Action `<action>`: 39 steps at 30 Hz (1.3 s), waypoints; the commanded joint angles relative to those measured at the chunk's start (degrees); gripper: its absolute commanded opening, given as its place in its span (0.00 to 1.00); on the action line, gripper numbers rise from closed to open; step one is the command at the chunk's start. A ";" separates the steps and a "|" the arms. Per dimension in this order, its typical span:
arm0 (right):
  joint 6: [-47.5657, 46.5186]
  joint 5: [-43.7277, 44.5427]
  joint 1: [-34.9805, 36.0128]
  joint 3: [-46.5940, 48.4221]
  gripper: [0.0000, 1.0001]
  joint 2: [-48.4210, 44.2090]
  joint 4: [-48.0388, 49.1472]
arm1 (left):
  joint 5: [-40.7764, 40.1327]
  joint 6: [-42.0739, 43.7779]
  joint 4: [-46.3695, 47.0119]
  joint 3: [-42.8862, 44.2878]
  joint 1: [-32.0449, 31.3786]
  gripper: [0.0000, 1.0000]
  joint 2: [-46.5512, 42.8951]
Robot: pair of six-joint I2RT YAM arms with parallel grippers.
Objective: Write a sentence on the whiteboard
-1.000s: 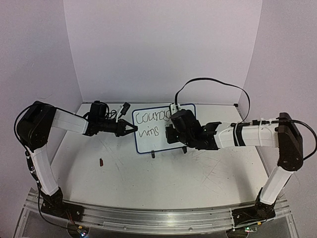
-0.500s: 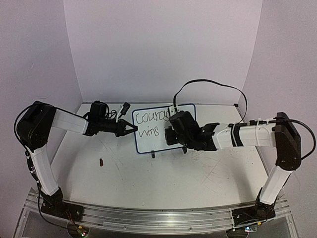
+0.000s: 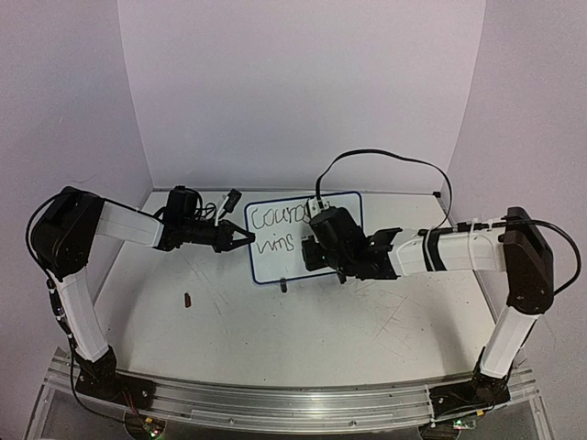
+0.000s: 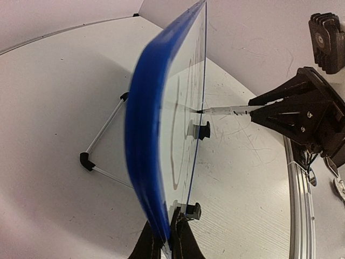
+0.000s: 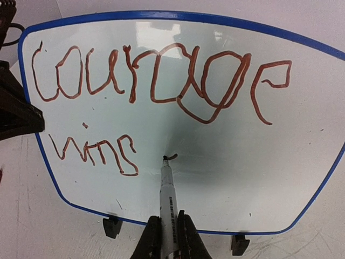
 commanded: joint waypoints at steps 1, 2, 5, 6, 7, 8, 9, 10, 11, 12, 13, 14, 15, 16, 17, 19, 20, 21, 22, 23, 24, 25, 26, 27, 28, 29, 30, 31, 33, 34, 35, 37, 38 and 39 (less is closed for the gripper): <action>-0.47 -1.09 -0.10 1.80 0.00 1.47 1.11 | -8.89 4.59 -2.31 1.09 0.61 0.00 -0.17; -0.38 -1.15 -0.09 1.68 0.00 1.41 1.09 | -8.89 4.59 -2.34 1.09 0.61 0.00 -0.13; -0.02 -1.67 0.02 1.14 0.00 1.48 0.96 | -8.89 4.60 -2.39 1.05 0.60 0.00 -0.21; 0.11 -1.81 0.12 0.98 0.00 1.46 0.93 | -8.87 4.64 -2.35 1.07 0.61 0.00 -0.22; 0.31 -1.91 0.14 0.93 0.00 1.43 0.92 | -8.89 4.60 -2.35 1.02 0.53 0.00 -0.17; 0.42 -2.06 0.26 0.83 0.00 1.46 0.84 | -8.89 4.61 -2.37 1.09 0.56 0.00 -0.19; 0.56 -2.18 0.35 0.60 0.00 1.46 0.83 | -8.89 4.60 -2.38 1.03 0.56 0.00 -0.22; 0.64 -2.15 0.33 0.52 0.00 1.42 0.70 | -8.89 4.60 -2.43 1.05 0.59 0.00 -0.22; 0.76 -2.24 0.35 0.47 0.00 1.43 0.59 | -8.89 4.60 -2.44 1.01 0.58 0.00 -0.23; 0.90 -2.34 0.37 0.32 0.00 1.47 0.49 | -8.89 4.62 -2.44 1.05 0.53 0.00 -0.22; 0.94 -2.37 0.45 0.21 0.00 1.48 0.33 | -8.89 4.60 -2.44 1.03 0.58 0.00 -0.22; 1.10 -2.37 0.44 0.14 0.00 1.37 0.18 | -8.89 4.60 -2.44 1.05 0.60 0.00 -0.22; 1.15 -2.25 0.42 0.00 0.00 1.24 0.09 | -8.89 4.61 -2.44 1.01 0.60 0.00 -0.22; 1.21 -2.15 0.45 -0.09 0.00 1.18 -0.02 | -8.89 4.60 -2.44 1.00 0.59 0.00 -0.26; 1.32 -1.97 0.42 -0.26 0.00 1.02 -0.13 | -8.89 4.60 -2.44 1.04 0.61 0.00 -0.27; 1.48 -1.44 0.42 -0.62 0.00 0.59 -0.23 | -8.89 4.61 -2.44 0.93 0.60 0.00 -0.26; 1.51 -1.24 0.41 -0.79 0.00 0.34 -0.23 | -8.89 4.61 -2.45 1.05 0.60 0.00 -0.27; 1.50 -0.95 0.42 -0.91 0.00 0.19 -0.23 | -8.89 4.60 -2.44 1.04 0.57 0.00 -0.23; 1.49 -0.79 0.45 -1.00 0.00 0.06 -0.23 | -8.89 4.60 -2.44 1.03 0.60 0.00 -0.27; 1.42 -0.45 0.49 -1.09 0.00 -0.20 -0.23 | -8.89 4.60 -2.44 0.95 0.58 0.00 -0.35; 1.41 -0.27 0.43 -1.17 0.00 -0.24 -0.98 | -8.89 4.60 -2.44 0.96 0.60 0.00 -0.32; 1.31 -0.10 0.46 -1.26 0.00 -0.34 -1.72 | -8.83 4.60 -2.48 0.94 0.58 0.00 -0.31; 1.31 0.28 0.43 -1.29 0.00 -0.44 -1.83 | -8.81 4.60 -2.45 0.91 0.56 0.00 -0.28; 1.31 0.49 0.42 -1.29 0.00 -0.53 -1.87 | -8.85 4.60 -2.44 0.96 0.61 0.00 -0.30; 1.31 0.85 0.41 -1.29 0.00 -0.62 -1.87 | -8.89 4.60 -2.44 1.02 0.61 0.00 -0.24; 1.30 1.43 0.43 -1.10 0.00 -0.63 -1.92 | -8.90 4.60 -2.46 1.00 0.61 0.00 -0.23; 1.23 1.80 0.36 -0.99 0.00 -0.71 -1.89 | -8.86 4.60 -2.52 1.00 0.55 0.00 -0.22; 1.22 2.32 0.36 -0.74 0.00 -0.76 -1.90 | -8.88 4.64 -2.52 0.93 0.59 0.00 -0.22; 1.01 3.44 0.34 -0.36 0.00 -0.80 -1.92 | -8.82 4.60 -2.52 0.96 0.60 0.00 -0.30; 0.90 3.79 0.39 -0.14 0.00 -0.73 -1.79 | -8.83 4.60 -2.52 0.92 0.61 0.00 -0.26; 0.81 3.98 0.28 0.12 0.00 -0.72 -1.74 | -8.88 4.60 -2.52 0.94 0.57 0.00 -0.24; 0.55 4.72 0.20 0.66 0.00 -0.63 -1.37 | -8.89 4.60 -2.52 0.96 0.53 0.00 -0.27; 0.38 4.89 0.11 0.89 0.00 -0.63 -1.23 | -8.89 4.60 -2.52 0.94 0.58 0.00 -0.30; 0.24 4.95 0.07 0.95 0.00 -0.63 -1.07 | -8.89 4.60 -2.52 0.98 0.60 0.00 -0.30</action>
